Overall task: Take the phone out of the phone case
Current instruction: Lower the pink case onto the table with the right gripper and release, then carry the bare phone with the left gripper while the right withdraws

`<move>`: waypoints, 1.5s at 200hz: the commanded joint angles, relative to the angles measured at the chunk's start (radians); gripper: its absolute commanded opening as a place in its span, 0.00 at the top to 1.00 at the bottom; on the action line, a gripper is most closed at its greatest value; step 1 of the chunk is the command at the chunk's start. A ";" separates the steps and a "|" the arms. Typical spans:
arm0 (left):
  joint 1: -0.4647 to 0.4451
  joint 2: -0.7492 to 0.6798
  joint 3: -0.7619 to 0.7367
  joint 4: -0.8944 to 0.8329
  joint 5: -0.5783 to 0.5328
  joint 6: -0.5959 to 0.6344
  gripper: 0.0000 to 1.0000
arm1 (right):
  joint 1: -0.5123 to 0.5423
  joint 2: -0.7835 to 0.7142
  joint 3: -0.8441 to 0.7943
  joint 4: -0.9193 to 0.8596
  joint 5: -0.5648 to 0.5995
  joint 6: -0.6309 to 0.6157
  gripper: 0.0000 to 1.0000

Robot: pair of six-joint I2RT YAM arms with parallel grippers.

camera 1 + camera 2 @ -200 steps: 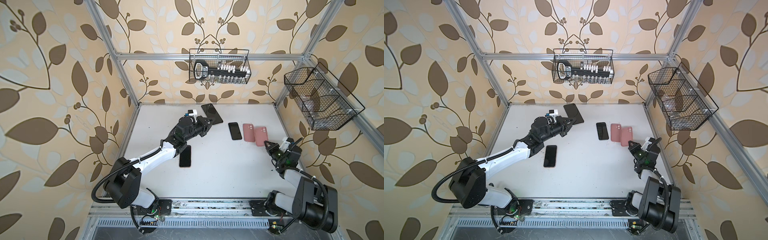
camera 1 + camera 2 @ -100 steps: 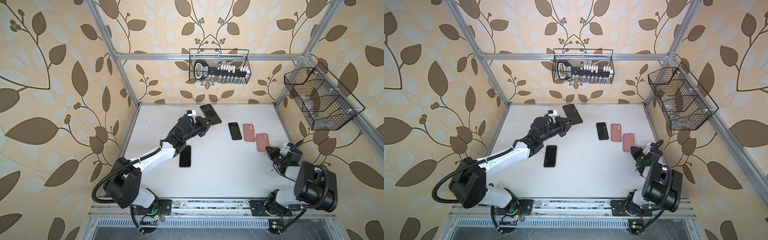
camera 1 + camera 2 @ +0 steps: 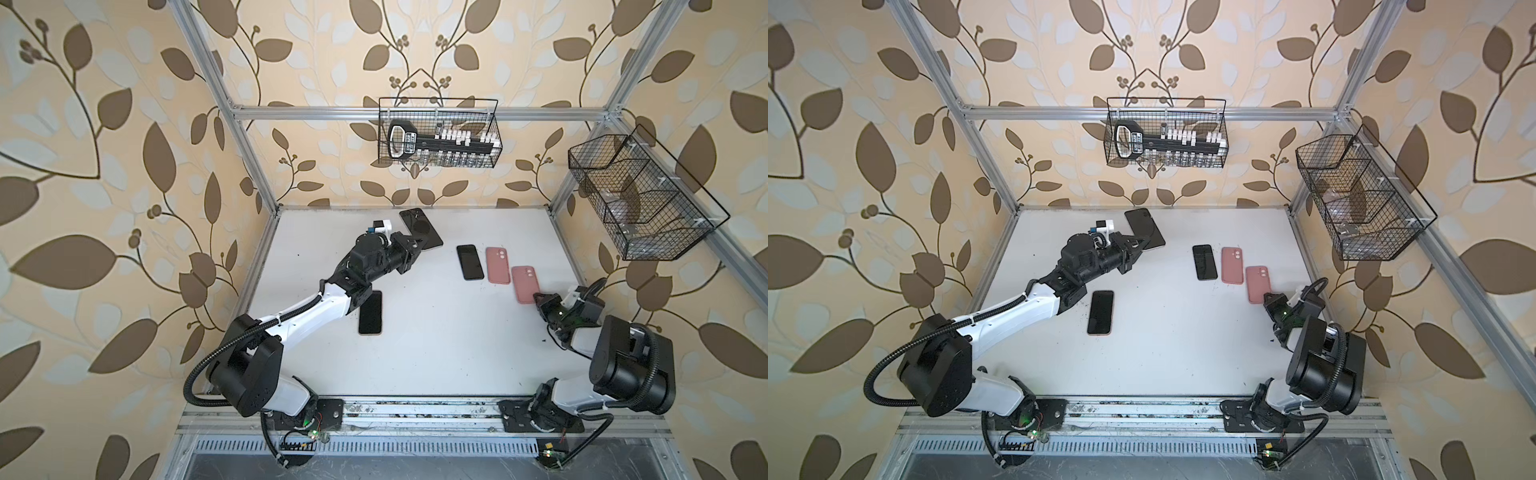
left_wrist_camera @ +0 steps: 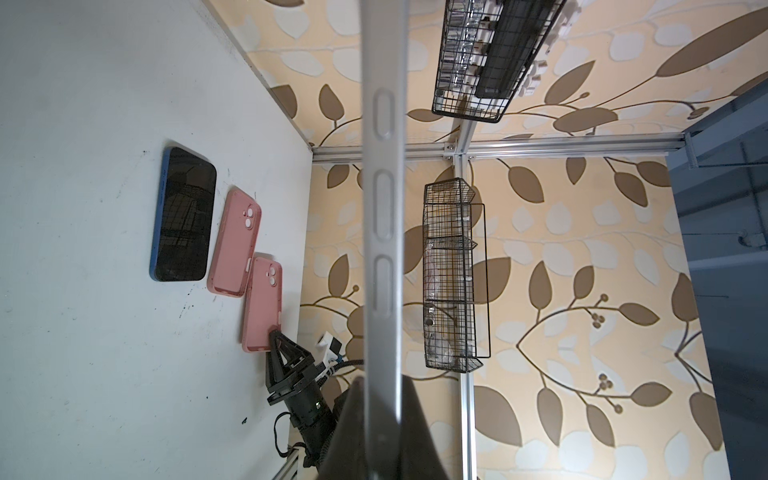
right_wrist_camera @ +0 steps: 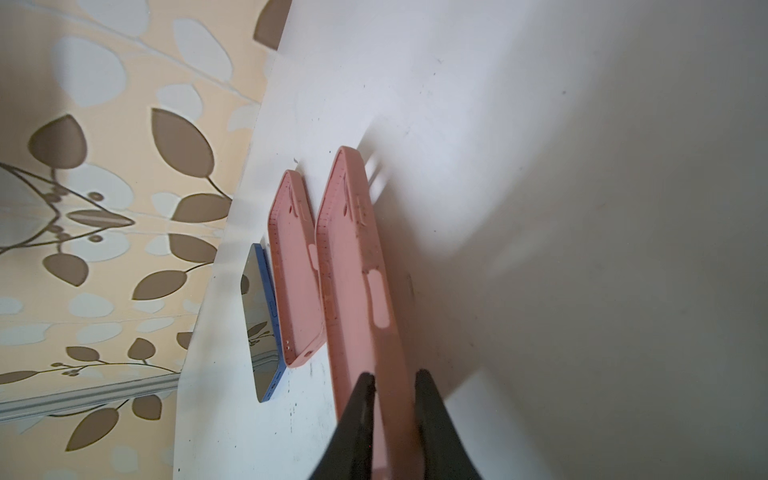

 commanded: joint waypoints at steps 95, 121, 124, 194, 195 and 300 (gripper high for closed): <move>0.008 -0.006 0.035 0.071 0.032 0.049 1.00 | -0.005 -0.159 0.025 -0.212 0.186 -0.061 0.70; 0.007 0.030 0.041 0.035 0.050 0.103 1.00 | -0.003 -0.233 0.015 -0.244 0.201 -0.074 0.69; 0.008 0.033 0.042 0.028 0.053 0.113 1.00 | -0.002 -0.245 0.015 -0.250 0.201 -0.075 0.69; -0.008 0.166 0.097 -0.019 0.102 0.266 1.00 | 0.099 -0.522 0.027 -0.393 0.127 -0.114 0.64; -0.008 0.168 0.098 -0.022 0.103 0.268 1.00 | 0.103 -0.524 0.027 -0.394 0.127 -0.115 0.63; -0.057 0.484 0.221 0.094 0.160 0.335 1.00 | 0.353 -0.649 0.037 -0.539 0.133 -0.192 0.19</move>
